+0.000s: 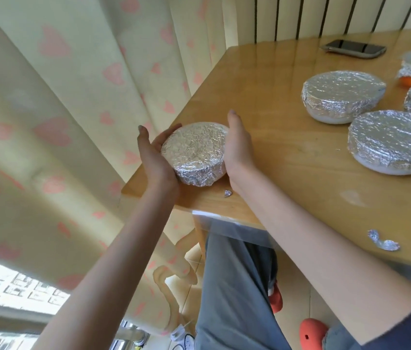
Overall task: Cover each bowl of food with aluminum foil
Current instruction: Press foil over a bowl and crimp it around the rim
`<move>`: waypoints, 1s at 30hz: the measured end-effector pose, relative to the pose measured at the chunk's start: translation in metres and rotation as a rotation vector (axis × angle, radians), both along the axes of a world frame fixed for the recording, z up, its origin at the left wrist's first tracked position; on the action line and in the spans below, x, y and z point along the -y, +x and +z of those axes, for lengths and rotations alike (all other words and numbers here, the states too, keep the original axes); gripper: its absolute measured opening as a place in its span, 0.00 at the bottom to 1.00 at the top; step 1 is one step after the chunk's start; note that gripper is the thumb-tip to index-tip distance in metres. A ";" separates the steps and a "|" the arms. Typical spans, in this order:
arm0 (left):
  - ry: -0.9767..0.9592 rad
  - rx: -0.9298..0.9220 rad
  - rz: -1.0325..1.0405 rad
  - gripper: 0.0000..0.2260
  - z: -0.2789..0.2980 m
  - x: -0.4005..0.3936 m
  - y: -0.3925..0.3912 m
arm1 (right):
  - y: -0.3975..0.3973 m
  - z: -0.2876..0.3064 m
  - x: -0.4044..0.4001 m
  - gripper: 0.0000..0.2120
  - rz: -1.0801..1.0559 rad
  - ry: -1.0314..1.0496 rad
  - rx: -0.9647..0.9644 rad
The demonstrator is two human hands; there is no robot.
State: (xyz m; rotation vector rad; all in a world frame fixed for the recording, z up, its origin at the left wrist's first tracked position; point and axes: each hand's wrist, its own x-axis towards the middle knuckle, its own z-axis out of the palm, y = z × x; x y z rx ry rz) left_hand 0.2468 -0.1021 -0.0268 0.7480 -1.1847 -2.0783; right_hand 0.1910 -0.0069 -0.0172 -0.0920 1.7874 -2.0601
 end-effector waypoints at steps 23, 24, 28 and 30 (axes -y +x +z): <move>0.036 0.041 0.068 0.31 -0.006 -0.005 -0.021 | -0.030 -0.005 -0.022 0.31 -0.255 -0.068 0.071; 0.031 0.041 0.100 0.30 -0.007 0.005 -0.021 | -0.031 -0.008 -0.028 0.30 -0.317 -0.095 0.066; 0.109 -0.043 0.012 0.32 -0.002 0.020 -0.029 | -0.015 -0.014 -0.026 0.26 -0.373 -0.227 0.070; 0.104 -0.018 -0.068 0.34 0.000 0.011 -0.035 | -0.012 -0.012 -0.012 0.25 -0.344 -0.240 0.060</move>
